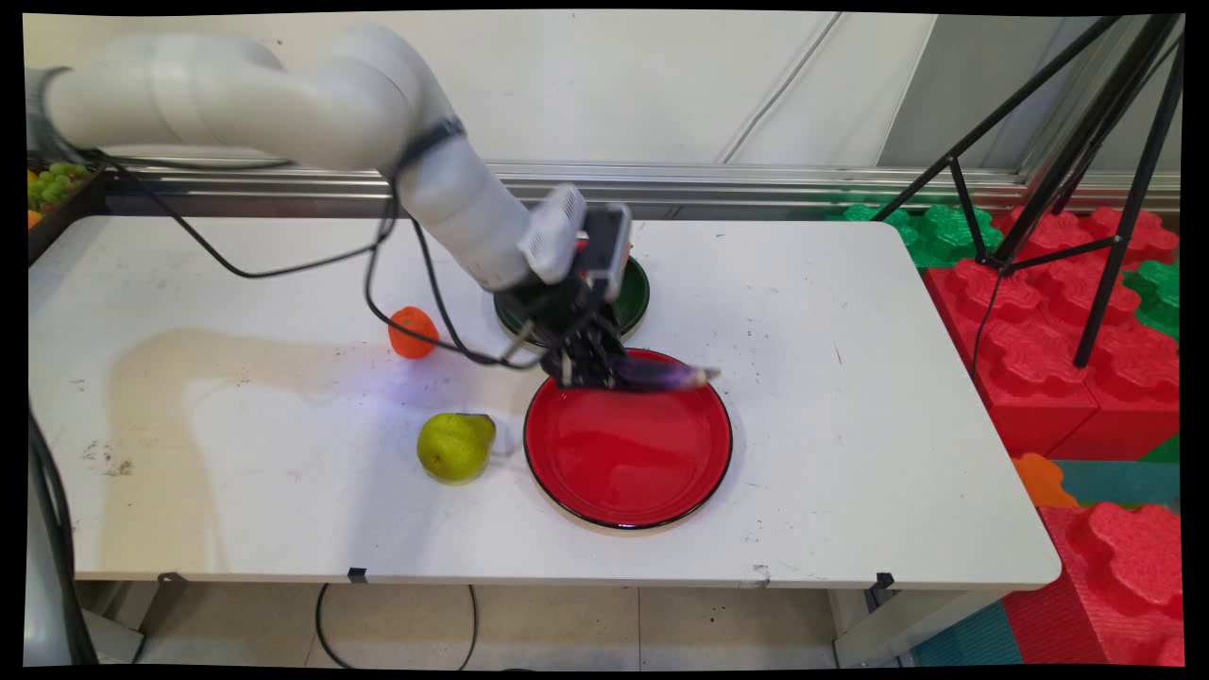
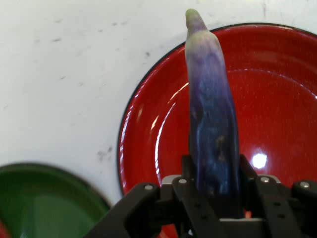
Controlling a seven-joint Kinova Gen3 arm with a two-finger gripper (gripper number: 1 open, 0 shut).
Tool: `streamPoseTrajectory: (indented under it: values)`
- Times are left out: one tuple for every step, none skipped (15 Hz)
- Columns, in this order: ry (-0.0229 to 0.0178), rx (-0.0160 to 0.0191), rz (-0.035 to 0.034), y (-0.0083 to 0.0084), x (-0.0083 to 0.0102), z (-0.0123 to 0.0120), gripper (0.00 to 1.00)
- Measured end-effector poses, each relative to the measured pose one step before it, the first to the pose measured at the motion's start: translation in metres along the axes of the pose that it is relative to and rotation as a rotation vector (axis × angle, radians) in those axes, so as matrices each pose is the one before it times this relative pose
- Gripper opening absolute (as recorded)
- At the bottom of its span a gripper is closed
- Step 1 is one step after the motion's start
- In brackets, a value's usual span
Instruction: Place the picked object on the table
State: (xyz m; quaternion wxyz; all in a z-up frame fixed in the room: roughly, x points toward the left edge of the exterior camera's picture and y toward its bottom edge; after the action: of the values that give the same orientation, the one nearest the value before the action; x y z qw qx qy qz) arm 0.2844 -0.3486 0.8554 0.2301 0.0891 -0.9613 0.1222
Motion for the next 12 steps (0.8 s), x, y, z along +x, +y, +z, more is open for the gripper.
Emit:
streamPoseTrajectory:
  values:
    - [0.00340, 0.01762, -0.02726, -0.00230, -0.00317, -0.01632, 0.00]
    - [0.00120, 0.01789, -0.03400, -0.00178, -0.00405, -0.01654, 0.00]
    - [-0.00263, 0.01821, -0.03919, -0.00091, -0.00643, -0.01755, 0.00]
    - [-0.00244, 0.00951, -0.02118, -0.00037, -0.00417, -0.00965, 0.00]
    - [-0.00462, 0.01183, -0.02857, 0.00007, -0.00642, -0.01220, 0.00]
    - [-0.00676, 0.01636, -0.03906, 0.00035, -0.01005, -0.01696, 0.00]
    - [-0.00584, 0.00959, -0.02461, 0.00029, -0.00733, -0.01148, 0.00]
    - [-0.00631, 0.00924, -0.02337, -0.00001, -0.00746, -0.01093, 0.00]
    - [-0.00852, 0.01068, -0.02690, -0.00230, -0.01059, -0.01381, 0.00]
    - [-0.00623, 0.00645, -0.01647, 0.00004, -0.00629, -0.00756, 0.00]
    - [-0.01158, 0.01061, -0.02705, 0.00067, -0.01158, -0.01244, 0.00]
    - [-0.00782, 0.00799, -0.01942, 0.00033, -0.00803, -0.00796, 0.00]
